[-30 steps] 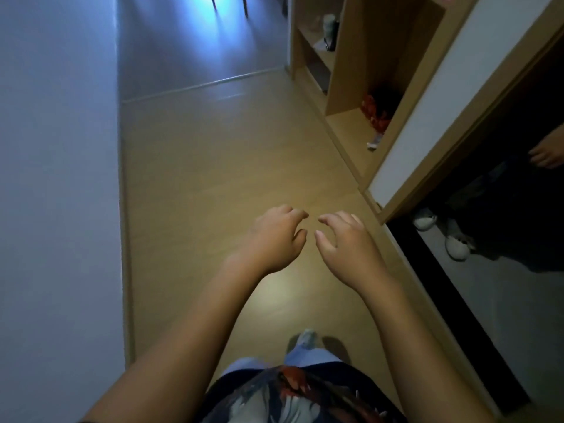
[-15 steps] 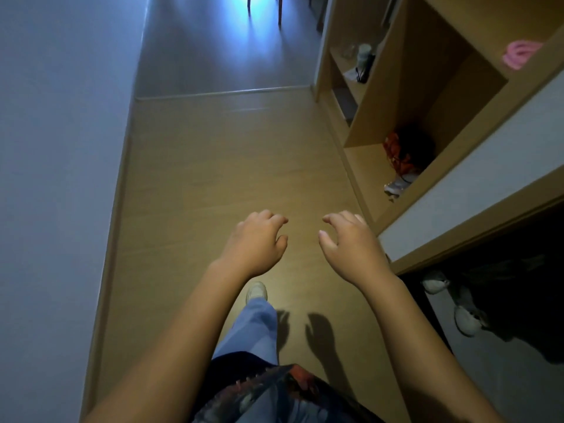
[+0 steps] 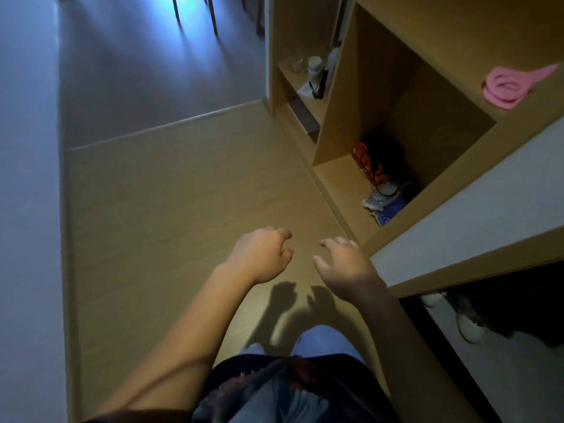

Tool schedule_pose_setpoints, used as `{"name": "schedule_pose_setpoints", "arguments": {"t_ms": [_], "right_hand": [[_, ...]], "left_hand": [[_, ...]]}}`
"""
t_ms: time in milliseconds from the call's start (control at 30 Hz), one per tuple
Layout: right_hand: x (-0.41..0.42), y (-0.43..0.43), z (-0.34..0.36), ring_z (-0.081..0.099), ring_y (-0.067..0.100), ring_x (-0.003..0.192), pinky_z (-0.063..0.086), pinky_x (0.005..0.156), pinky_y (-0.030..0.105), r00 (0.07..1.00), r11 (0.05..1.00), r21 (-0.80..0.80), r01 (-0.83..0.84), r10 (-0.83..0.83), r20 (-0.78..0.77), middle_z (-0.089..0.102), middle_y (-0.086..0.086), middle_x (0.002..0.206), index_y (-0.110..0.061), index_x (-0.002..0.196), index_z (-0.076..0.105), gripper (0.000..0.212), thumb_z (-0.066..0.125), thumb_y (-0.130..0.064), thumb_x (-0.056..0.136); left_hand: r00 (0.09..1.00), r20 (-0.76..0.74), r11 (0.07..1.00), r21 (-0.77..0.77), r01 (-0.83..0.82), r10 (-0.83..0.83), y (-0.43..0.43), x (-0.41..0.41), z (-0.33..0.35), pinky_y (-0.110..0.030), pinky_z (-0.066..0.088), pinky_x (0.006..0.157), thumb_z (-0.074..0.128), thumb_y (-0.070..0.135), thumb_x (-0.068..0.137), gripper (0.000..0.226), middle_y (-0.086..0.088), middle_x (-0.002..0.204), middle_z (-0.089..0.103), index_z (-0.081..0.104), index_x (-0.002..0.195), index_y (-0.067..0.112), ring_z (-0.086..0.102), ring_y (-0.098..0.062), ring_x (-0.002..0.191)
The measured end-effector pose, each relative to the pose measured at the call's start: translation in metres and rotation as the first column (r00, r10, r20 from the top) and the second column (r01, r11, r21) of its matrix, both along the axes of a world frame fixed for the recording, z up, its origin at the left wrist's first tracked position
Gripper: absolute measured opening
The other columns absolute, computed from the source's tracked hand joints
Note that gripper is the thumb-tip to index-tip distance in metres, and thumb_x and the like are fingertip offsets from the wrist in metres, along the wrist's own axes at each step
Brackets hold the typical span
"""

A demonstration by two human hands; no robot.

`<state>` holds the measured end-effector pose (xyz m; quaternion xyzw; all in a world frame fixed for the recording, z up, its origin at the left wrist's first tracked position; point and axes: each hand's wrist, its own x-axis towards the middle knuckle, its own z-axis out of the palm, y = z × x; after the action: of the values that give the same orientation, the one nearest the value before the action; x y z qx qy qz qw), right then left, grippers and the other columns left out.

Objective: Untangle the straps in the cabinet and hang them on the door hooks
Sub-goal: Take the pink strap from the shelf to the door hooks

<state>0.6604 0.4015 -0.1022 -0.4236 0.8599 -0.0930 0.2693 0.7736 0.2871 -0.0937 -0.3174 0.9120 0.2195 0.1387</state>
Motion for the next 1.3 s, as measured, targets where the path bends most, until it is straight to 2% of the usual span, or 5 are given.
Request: {"name": "schedule_pose_setpoints", "arguments": {"t_ms": [400,667,1000,1167,1300], "right_hand": [[-0.195,-0.054,0.014,0.044,0.024,0.118,0.040,0.091,0.034,0.988,0.990,-0.030,0.136,-0.137,-0.071,0.050,0.011,0.129,-0.010,0.128,0.046,0.040,0.044,-0.030,0.094],[-0.295,-0.068,0.037,0.051,0.028,0.108,0.039,0.080,0.025,0.882,0.824,-0.472,0.314,-0.438,-0.176,0.055,0.016,0.118,-0.002,0.114,0.058,0.030,0.054,-0.016,0.088],[-0.395,-0.109,0.043,0.043,0.034,0.120,0.043,0.094,0.047,0.584,0.611,-0.564,0.555,-0.770,-0.258,0.048,0.016,0.130,-0.010,0.125,0.049,0.047,0.056,-0.027,0.083],[-0.434,-0.124,0.043,0.031,0.038,0.130,0.034,0.104,0.052,0.266,0.292,-0.555,0.779,-0.955,-0.130,0.034,0.020,0.141,-0.011,0.130,0.037,0.057,0.056,-0.041,0.086],[-0.476,-0.128,0.043,0.038,0.040,0.121,0.028,0.105,0.048,0.070,0.087,-0.339,0.937,-0.996,-0.062,0.043,0.023,0.131,-0.012,0.134,0.031,0.075,0.055,-0.058,0.079]], "left_hand": [[0.976,-0.044,0.977,0.019,0.214,-0.213,-0.052,-0.206,0.002,-0.036,0.046,0.098,0.046,0.032,0.094,0.040,-0.002,0.130,0.054,0.042,0.133,0.023,0.053,-0.020,0.118],[0.927,-0.267,0.947,0.111,0.302,-0.264,-0.069,-0.310,0.017,-0.030,0.049,0.095,0.045,0.029,0.095,0.035,0.002,0.127,0.055,0.048,0.129,0.025,0.056,-0.014,0.112],[0.790,-0.388,0.852,0.021,0.523,-0.475,-0.132,-0.448,0.044,-0.023,0.046,0.074,0.044,0.032,0.095,0.034,0.003,0.122,0.057,0.049,0.128,0.026,0.057,-0.013,0.096],[0.690,-0.435,0.762,0.011,0.647,-0.579,-0.162,-0.503,0.052,-0.021,0.043,0.074,0.045,0.027,0.094,0.029,0.003,0.120,0.061,0.054,0.122,0.022,0.060,-0.016,0.103],[0.629,-0.493,0.711,0.030,0.703,-0.601,-0.168,-0.531,0.047,-0.032,0.051,0.070,0.047,0.025,0.093,0.018,-0.002,0.100,0.067,0.060,0.104,0.019,0.065,-0.022,0.089]]}}
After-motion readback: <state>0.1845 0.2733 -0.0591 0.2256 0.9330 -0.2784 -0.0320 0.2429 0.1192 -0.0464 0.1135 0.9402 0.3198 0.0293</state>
